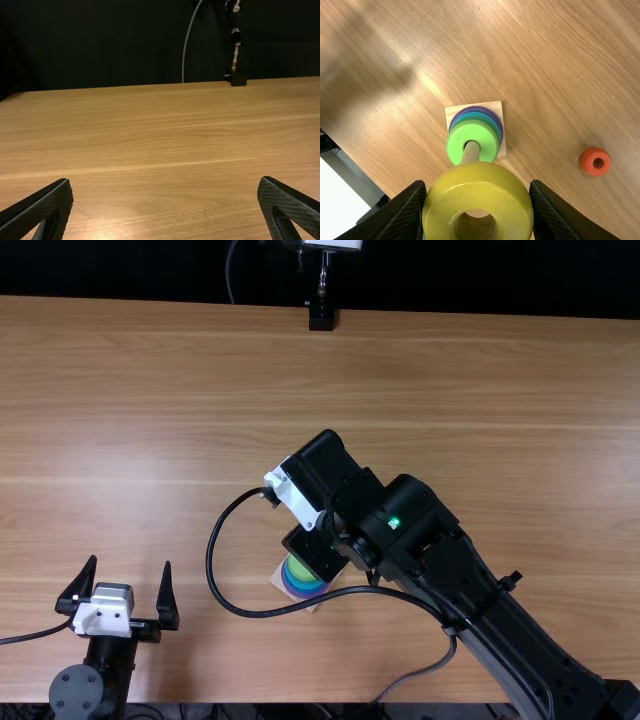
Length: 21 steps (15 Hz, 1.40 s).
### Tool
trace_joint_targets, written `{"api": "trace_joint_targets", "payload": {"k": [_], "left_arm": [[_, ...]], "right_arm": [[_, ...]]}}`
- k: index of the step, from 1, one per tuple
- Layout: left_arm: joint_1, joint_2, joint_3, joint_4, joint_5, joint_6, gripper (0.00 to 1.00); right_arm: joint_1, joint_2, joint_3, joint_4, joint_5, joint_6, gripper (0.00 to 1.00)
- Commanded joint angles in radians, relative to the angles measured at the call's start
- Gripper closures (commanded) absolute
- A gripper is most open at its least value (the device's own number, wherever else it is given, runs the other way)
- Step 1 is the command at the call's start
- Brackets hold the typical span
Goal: Build the Hanoi tower: stack the rings onto the peg from bottom to top in this color order: purple, dark blue, light blue, dark green, light green, yellow, orange.
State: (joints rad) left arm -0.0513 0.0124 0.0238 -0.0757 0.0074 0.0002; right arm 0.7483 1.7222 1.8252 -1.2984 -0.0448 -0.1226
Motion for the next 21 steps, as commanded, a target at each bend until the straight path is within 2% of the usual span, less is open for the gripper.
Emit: {"api": "trace_joint_targets", "payload": {"k": [1,21], "left_arm": [[0.008,-0.012,-0.024,-0.003,0.002,0.007,0.00],[0.008,-0.012,-0.024,-0.003,0.002,0.007,0.00]], "right_arm": [[0.006,0.008,0.013,0.001,-0.007,0.007,1.00],[0.008,0.063,-0.026,0.000,-0.007,0.007,1.00]]}}
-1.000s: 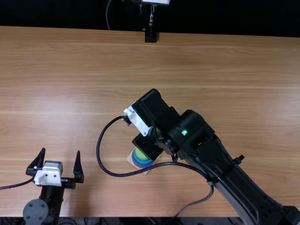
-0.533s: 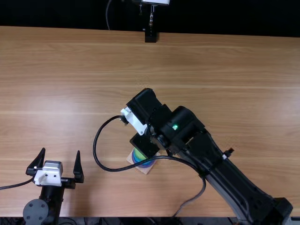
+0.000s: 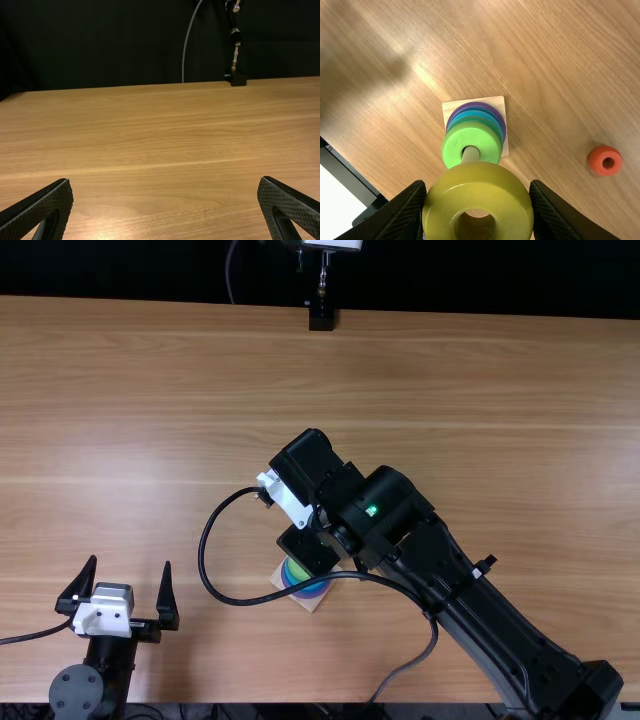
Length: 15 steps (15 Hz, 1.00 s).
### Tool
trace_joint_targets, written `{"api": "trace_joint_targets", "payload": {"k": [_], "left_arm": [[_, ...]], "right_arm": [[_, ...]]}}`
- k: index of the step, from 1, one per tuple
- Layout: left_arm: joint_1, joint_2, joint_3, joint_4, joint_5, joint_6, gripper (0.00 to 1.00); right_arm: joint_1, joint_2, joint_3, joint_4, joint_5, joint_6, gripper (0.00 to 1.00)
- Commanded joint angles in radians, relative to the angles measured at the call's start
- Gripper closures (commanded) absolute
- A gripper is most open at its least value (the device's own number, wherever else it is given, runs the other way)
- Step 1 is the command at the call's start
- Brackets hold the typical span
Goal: Build the Hanoi tower: stack the rings onto the peg from bottom to top in this color order: purple, dark blue, light blue, dark green, light green, yellow, orange.
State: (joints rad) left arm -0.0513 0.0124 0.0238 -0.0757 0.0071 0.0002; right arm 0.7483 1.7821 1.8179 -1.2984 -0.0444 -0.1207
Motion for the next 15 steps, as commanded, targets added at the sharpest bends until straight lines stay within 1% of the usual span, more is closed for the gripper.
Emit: {"api": "trace_joint_targets", "payload": {"k": [1,3,4,5,6,10,11,12,13,14,15], "left_arm": [[0.008,-0.012,-0.024,-0.003,0.002,0.007,0.00],[0.008,-0.012,-0.024,-0.003,0.002,0.007,0.00],[0.008,-0.012,-0.024,-0.003,0.002,0.007,0.00],[0.008,-0.012,-0.024,-0.003,0.002,0.007,0.00],[0.008,-0.012,-0.024,-0.003,0.002,0.007,0.00],[0.008,-0.012,-0.024,-0.003,0.002,0.007,0.00],[0.008,-0.012,-0.024,-0.003,0.002,0.007,0.00],[0.008,-0.012,-0.024,-0.003,0.002,0.007,0.00],[0.008,-0.012,-0.024,-0.003,0.002,0.007,0.00],[0.008,-0.012,-0.024,-0.003,0.002,0.007,0.00],[0.008,-0.012,-0.024,-0.003,0.002,0.007,0.00]], "right_arm": [[0.010,0.003,-0.023,0.000,-0.007,0.005,1.00],[0.023,0.003,-0.025,0.000,-0.007,0.005,1.00],[0.033,0.003,-0.025,0.000,-0.007,0.021,1.00],[0.037,0.003,-0.023,0.000,-0.007,0.054,1.00],[0.037,0.003,-0.022,0.000,-0.007,0.066,1.00],[0.036,0.002,-0.025,0.000,-0.007,0.066,1.00],[0.036,0.002,-0.025,0.001,-0.003,0.067,1.00],[0.036,0.002,-0.026,0.001,-0.003,0.066,0.65],[0.037,0.002,-0.034,0.000,0.004,0.064,0.11],[0.037,0.002,-0.049,0.000,0.008,0.064,0.00],[0.036,0.002,-0.066,0.003,0.006,0.066,0.00]]}}
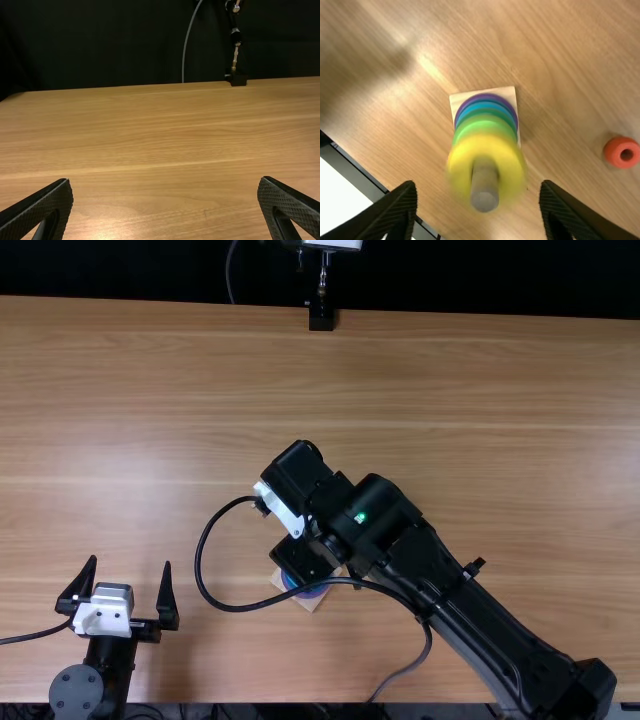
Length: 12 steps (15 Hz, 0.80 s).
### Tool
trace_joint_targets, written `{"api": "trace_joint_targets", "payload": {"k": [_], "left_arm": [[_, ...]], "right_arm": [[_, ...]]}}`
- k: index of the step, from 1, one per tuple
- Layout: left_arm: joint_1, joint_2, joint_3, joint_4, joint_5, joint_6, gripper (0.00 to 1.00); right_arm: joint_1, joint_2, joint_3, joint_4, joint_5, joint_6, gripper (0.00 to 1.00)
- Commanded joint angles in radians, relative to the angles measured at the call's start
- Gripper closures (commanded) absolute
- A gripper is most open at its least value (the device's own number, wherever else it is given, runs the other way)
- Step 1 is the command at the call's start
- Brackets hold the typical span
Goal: Build the Hanoi tower: stack the rings onto the peg from bottom to top in this color order: purple, dark blue, light blue, dark green, light green, yellow, orange.
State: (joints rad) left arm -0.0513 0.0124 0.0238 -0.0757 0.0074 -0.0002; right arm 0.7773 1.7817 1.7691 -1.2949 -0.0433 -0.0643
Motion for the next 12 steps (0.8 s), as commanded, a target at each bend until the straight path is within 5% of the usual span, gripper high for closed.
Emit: {"api": "trace_joint_targets", "payload": {"k": [1,5,7,9,12], "left_arm": [[0.008,-0.012,-0.024,-0.003,0.002,0.008,0.00],[0.008,-0.012,-0.024,-0.003,0.002,0.008,0.00],[0.008,-0.012,-0.024,-0.003,0.002,0.008,0.00],[0.008,-0.012,-0.024,-0.003,0.002,0.008,0.00],[0.008,-0.012,-0.024,-0.003,0.002,0.008,0.00]], "right_arm": [[0.004,0.002,-0.023,0.009,0.005,0.009,0.00],[0.000,0.002,-0.011,0.234,0.003,0.018,0.00],[-0.004,0.001,-0.017,0.353,0.005,0.099,0.00],[-0.044,0.001,-0.054,0.480,0.029,0.153,0.00],[-0.161,-0.001,-0.217,0.703,0.093,0.138,0.00]]}}
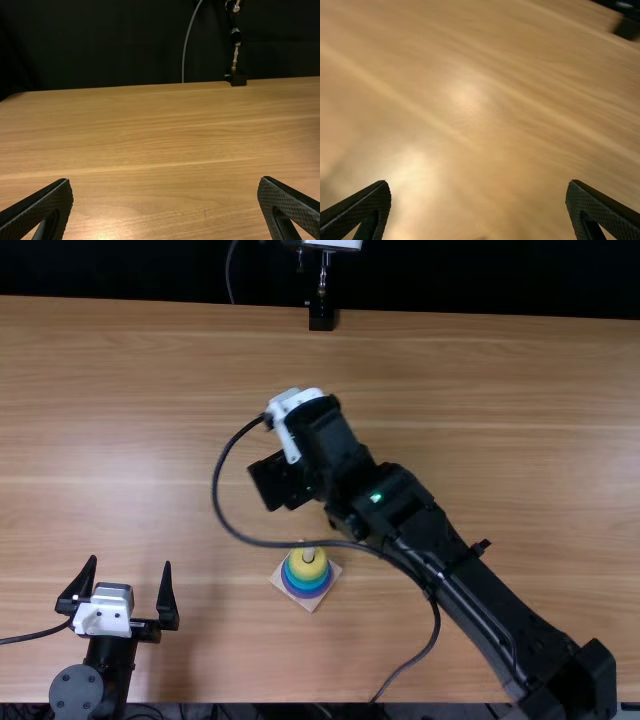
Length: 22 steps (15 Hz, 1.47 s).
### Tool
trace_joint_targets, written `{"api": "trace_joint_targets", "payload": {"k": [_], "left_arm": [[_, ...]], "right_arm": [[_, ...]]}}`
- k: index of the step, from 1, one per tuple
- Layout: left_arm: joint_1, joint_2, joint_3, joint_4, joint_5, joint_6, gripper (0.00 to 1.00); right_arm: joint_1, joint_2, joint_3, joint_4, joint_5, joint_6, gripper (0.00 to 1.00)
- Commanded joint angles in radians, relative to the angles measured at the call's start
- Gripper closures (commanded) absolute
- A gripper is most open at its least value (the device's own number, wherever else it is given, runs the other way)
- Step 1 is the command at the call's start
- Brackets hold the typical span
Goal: Build the Hanoi tower: stack the rings onto the peg from bottom to top in this color order: purple, dark blue, light blue, dark green, light green, yellow, orange.
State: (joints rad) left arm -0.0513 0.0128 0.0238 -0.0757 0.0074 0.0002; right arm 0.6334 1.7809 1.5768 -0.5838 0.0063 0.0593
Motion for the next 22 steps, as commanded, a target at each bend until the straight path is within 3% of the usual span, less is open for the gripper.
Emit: {"api": "trace_joint_targets", "payload": {"k": [1,3,6,10,13,17,22], "left_arm": [[0.008,-0.013,-0.024,-0.003,0.002,0.007,0.00],[0.008,-0.013,-0.024,-0.003,0.002,0.007,0.00],[0.008,-0.013,-0.024,-0.003,0.002,0.007,0.00],[0.008,-0.013,-0.024,-0.003,0.002,0.007,0.00],[0.008,-0.013,-0.024,-0.003,0.002,0.007,0.00],[0.008,-0.013,-0.024,-0.003,0.002,0.007,0.00],[0.008,-0.013,-0.024,-0.003,0.002,0.007,0.00]], "right_arm": [[-0.061,0.000,-0.067,0.056,0.042,0.009,0.00],[-0.181,-0.003,-0.138,0.106,0.036,-0.013,0.00],[-0.299,-0.003,-0.218,0.104,0.025,-0.078,0.00],[-0.362,-0.003,-0.290,0.093,0.005,-0.122,0.00],[-0.360,-0.003,-0.305,0.064,-0.015,-0.126,0.00],[-0.360,0.006,-0.305,-0.045,-0.015,-0.120,0.00],[-0.359,0.063,-0.307,-0.050,-0.014,-0.118,0.00]]}}
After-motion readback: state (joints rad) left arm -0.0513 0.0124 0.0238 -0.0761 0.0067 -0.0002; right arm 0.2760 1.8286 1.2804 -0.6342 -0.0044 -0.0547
